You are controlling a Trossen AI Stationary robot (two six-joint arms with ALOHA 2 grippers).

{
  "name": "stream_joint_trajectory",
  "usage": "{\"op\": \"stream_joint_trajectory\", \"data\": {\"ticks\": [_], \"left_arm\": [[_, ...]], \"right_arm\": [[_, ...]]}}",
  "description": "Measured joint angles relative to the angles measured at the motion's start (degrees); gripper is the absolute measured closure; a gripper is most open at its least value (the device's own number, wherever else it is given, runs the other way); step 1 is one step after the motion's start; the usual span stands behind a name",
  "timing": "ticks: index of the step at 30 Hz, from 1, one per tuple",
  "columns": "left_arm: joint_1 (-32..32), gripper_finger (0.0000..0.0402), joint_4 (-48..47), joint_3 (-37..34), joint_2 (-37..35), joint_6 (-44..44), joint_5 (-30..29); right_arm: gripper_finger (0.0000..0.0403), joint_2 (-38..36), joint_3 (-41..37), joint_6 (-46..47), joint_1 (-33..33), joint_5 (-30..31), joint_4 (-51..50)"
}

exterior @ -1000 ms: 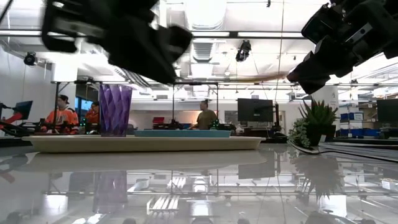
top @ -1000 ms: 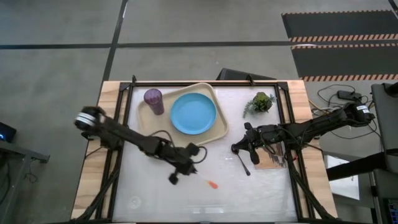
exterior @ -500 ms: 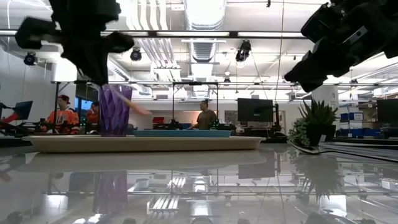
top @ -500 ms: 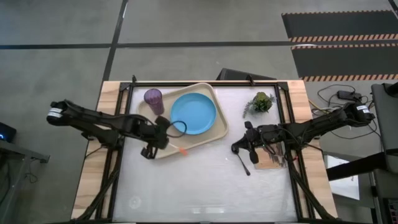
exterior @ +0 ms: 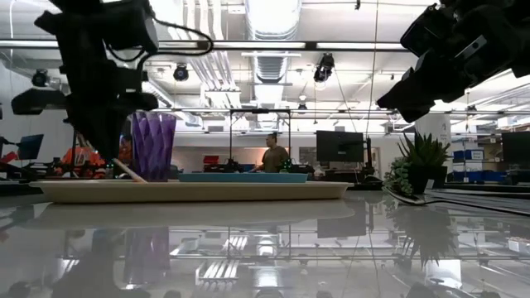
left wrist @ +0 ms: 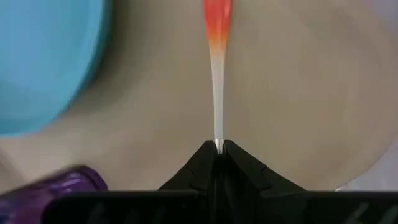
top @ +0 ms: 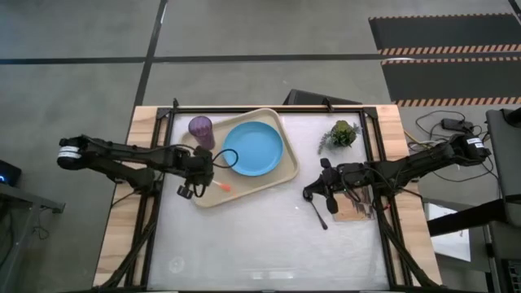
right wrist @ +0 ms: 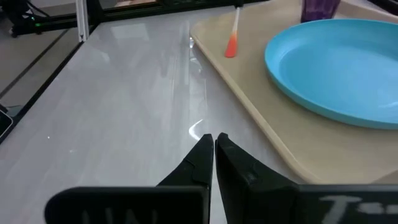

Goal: Pick and place plate/cup/fork/spoon on tray
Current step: Put the orange fork on the gray tray to the left of the blue plate

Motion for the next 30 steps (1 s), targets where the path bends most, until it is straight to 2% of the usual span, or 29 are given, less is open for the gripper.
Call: {"op": "stream_joint_trajectory", "data": {"ticks": [10, 23, 26, 30], "left_arm": [[0.02, 0.0389, 2.2, -2.78, 0.28, -0.04, -7.2], [0.02, 0.0387, 3.83, -2.78, 2.05, 0.0, -7.3], [0.02, 0.0374, 3.82, -2.78, 2.7, -0.06, -7.3], [0.02, 0.0337, 3.85, -2.78, 3.17, -0.07, -7.36]], "right_arm": [[0.0394, 0.0, 0.0, 0.07, 0.0, 0.02, -0.02], [0.0394, 0.0, 0.0, 0.07, 0.0, 0.0, -0.02], [0.0394, 0.0, 0.0, 0.09, 0.0, 0.0, -0.04], [0.0394, 0.0, 0.0, 0.09, 0.0, 0.0, -0.07]]}}
